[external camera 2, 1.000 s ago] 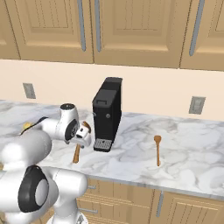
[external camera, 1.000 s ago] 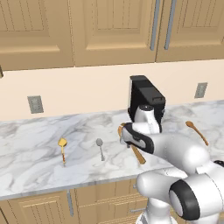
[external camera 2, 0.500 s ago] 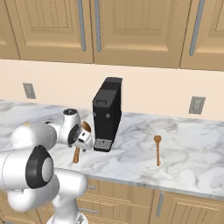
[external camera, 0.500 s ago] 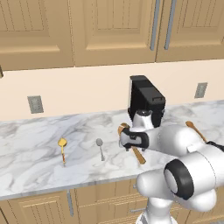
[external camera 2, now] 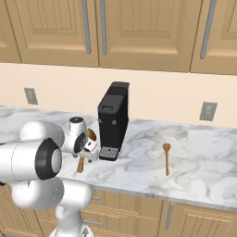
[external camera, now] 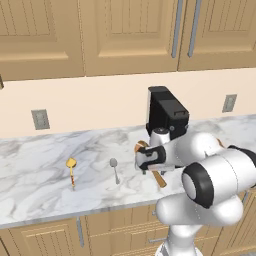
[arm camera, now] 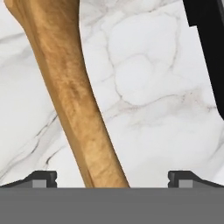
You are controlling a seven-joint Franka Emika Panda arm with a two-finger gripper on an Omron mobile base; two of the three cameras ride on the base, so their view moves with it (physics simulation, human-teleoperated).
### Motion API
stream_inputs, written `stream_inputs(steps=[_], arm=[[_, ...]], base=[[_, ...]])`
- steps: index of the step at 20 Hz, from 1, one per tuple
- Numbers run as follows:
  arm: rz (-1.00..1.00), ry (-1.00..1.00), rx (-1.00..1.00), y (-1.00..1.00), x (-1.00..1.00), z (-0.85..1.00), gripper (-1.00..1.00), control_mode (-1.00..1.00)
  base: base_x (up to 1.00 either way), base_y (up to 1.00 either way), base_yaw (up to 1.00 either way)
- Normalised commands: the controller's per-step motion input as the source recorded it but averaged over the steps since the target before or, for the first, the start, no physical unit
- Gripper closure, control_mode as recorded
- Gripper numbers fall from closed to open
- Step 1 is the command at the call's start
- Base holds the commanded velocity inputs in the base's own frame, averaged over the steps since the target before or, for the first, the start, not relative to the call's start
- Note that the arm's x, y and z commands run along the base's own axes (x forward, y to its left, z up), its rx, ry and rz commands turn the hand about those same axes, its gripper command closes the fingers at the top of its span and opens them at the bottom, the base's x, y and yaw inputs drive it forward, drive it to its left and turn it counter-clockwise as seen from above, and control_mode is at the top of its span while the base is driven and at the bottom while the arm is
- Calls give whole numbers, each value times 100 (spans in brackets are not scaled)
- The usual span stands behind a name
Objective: Organize the utensils by type. Pick up the wooden spoons from the counter and place them in the open cabinet. Then pick up the metallic utensils from the counter and place them in the open drawer.
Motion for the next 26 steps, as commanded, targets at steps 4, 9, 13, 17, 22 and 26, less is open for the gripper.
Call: stream_inputs(steps=[4,9,13,17,22,26], arm=[[0,0,0,1,-2,-20,100,-100],[0,0,-2,0,-2,-10,100,-100],[3,-3,-6,0,-3,0,100,-100],[21,-9,-4,6,-5,41,100,-100],[30,-13,-2,3,-11,66,100,-100],[29,-19,0,7,-26,66,100,-100]], base=[[0,0,0],[0,0,0],[0,0,0],[0,0,0],[0,0,0],[0,0,0]])
